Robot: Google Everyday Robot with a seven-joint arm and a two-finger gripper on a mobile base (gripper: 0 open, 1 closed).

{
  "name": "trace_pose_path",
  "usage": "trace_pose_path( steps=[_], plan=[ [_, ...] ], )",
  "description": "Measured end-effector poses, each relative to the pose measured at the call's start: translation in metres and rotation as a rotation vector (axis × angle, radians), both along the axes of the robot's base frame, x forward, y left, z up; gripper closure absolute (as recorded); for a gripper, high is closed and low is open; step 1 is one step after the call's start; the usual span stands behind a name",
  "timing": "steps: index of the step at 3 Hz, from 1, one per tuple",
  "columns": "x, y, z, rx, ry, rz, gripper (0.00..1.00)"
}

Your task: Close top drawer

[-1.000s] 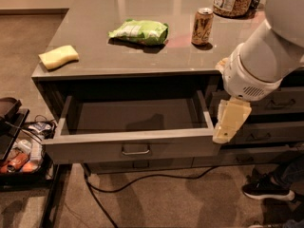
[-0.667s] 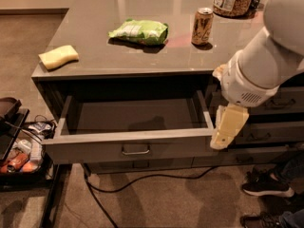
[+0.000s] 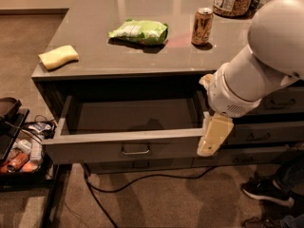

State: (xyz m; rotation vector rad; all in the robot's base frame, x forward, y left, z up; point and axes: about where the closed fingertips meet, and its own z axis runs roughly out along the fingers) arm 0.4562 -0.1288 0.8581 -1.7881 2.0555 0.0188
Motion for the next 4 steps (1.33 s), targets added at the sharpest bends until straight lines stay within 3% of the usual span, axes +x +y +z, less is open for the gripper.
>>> trace_pose_path(
  steps=[1,2,4],
  plan=[
    [0.000,0.000,0.000,0.000,0.000,0.000,0.00],
    [-0.002,0.000,-0.017,0.020,-0.034,-0.007,0.00],
    [0.011,0.032,-0.107,0.100,-0.079,0.032,0.00]
  ],
)
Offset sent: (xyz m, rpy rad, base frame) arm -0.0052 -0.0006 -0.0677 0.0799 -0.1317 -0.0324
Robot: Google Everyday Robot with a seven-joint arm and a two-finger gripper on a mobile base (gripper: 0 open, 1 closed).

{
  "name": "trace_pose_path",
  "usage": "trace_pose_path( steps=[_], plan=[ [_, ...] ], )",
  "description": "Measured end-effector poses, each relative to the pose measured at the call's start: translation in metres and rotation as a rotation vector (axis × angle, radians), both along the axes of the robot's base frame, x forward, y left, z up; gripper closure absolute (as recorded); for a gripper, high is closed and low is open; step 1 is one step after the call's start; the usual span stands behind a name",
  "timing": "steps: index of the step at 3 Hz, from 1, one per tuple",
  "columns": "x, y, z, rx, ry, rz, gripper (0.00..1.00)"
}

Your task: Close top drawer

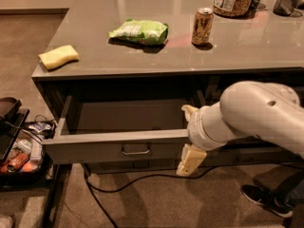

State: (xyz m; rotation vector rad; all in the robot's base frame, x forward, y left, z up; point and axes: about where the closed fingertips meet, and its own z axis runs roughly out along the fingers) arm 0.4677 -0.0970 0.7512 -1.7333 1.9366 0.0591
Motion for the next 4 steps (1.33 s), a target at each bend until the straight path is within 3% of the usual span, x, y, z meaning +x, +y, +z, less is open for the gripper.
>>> trace_pose_path(
  steps=[2,3,4],
  plan=[
    [0.009,0.003,0.003,-0.001,-0.033,-0.003,0.00],
    [0.041,0.029,-0.031,-0.051,0.026,0.041,0.00],
    [0.053,0.041,-0.041,-0.053,0.032,0.053,0.00]
  ],
)
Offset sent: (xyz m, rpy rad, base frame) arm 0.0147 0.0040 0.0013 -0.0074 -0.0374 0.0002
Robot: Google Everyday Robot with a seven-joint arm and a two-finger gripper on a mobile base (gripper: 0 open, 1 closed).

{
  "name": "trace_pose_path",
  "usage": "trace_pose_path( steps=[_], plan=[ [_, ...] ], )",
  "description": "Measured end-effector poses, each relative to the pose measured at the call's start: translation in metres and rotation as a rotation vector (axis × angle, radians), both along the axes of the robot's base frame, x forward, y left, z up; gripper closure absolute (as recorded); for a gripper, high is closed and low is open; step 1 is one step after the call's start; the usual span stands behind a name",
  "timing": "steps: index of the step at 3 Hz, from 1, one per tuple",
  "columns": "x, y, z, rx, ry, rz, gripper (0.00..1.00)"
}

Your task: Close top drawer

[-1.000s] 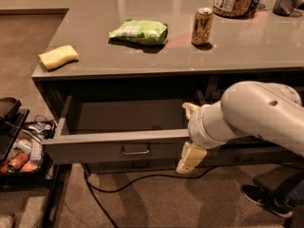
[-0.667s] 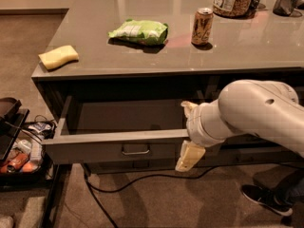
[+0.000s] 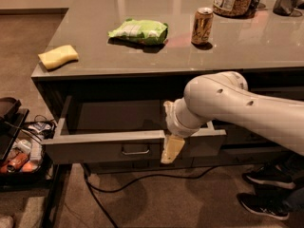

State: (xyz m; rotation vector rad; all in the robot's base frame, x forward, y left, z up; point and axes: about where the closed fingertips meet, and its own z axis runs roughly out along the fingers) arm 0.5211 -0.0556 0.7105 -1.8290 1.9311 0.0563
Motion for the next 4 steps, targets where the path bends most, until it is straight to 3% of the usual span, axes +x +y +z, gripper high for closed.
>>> trace_pose_path(
  steps=[1,2,3,4],
  plan=[
    [0.014,0.016,-0.010,-0.007,0.018,0.022,0.00],
    [0.044,0.033,-0.025,-0.050,0.084,0.052,0.00],
    [0.041,0.043,-0.025,-0.092,0.126,0.079,0.00],
    [0.041,0.043,-0.025,-0.092,0.126,0.079,0.00]
  ],
)
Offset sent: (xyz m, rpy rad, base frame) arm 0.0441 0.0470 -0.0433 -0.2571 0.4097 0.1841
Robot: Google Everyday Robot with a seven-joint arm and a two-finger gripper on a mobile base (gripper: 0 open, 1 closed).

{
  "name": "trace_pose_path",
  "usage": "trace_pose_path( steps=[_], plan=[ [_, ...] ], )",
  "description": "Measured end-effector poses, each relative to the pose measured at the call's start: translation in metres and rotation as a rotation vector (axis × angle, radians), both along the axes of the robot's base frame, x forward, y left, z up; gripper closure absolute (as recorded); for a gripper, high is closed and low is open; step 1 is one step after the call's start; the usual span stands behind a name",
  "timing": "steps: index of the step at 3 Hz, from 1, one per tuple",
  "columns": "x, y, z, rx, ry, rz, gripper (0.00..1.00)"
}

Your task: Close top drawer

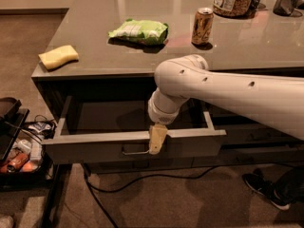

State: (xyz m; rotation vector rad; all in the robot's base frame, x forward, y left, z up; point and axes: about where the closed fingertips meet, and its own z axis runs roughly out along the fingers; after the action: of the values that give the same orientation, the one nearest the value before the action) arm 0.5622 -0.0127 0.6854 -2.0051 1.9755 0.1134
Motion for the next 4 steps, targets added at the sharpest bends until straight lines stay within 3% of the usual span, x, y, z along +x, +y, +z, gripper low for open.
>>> trace_pose_path(
  steps=[1,2,3,4],
  plan=[
    [0.000,-0.001,-0.001,0.070,-0.024,0.029,0.00],
    [-0.006,-0.004,0.001,0.216,-0.070,0.065,0.00],
    [-0.010,-0.015,0.002,0.211,-0.099,0.114,0.00],
    [-0.010,-0.013,0.002,0.211,-0.098,0.117,0.00]
  ],
)
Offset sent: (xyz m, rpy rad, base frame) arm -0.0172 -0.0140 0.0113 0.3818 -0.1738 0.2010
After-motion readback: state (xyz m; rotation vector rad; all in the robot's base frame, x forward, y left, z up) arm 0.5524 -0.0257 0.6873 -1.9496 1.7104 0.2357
